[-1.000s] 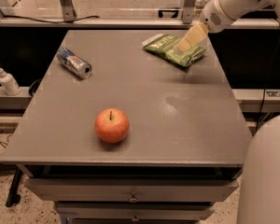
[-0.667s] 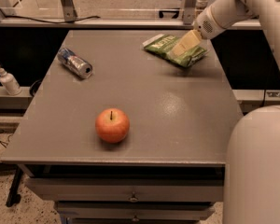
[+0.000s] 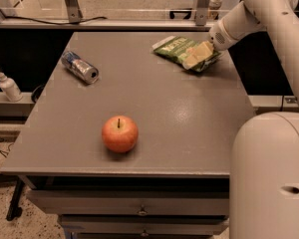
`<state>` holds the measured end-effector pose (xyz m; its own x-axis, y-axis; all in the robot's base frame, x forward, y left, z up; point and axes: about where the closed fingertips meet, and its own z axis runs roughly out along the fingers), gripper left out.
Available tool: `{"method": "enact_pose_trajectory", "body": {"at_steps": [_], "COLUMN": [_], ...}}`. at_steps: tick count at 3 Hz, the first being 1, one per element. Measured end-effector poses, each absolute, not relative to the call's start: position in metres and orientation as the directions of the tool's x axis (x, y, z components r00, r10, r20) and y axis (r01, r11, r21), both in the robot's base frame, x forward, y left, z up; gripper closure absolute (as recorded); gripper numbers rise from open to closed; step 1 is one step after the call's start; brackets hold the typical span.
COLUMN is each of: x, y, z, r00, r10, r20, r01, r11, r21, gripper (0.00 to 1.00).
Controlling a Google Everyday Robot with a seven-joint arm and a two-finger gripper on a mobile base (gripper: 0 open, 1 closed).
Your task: Pick green rice chip bag
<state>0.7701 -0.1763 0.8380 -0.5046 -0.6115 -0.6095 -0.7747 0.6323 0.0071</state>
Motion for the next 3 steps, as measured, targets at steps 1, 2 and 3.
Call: {"method": "enact_pose_trajectory", "body": {"at_steps": [1,2,3], "x": [0.769,0.757,0.729], "y": [-0.188,-0.189,-0.170], "z": [0.848,0.870,0.900], "r00": [-0.504,-0.476,-0.420], "r10": [-0.602,-0.606,-0.619], "r20": [-0.619,-0.638,-0.664], "r01": [-0.763,-0.774,-0.817], "r11": [0.647,0.632,0.576], "r21": [-0.008,-0.023,-0.020], "gripper": [0.42,0.64,0.88]}}
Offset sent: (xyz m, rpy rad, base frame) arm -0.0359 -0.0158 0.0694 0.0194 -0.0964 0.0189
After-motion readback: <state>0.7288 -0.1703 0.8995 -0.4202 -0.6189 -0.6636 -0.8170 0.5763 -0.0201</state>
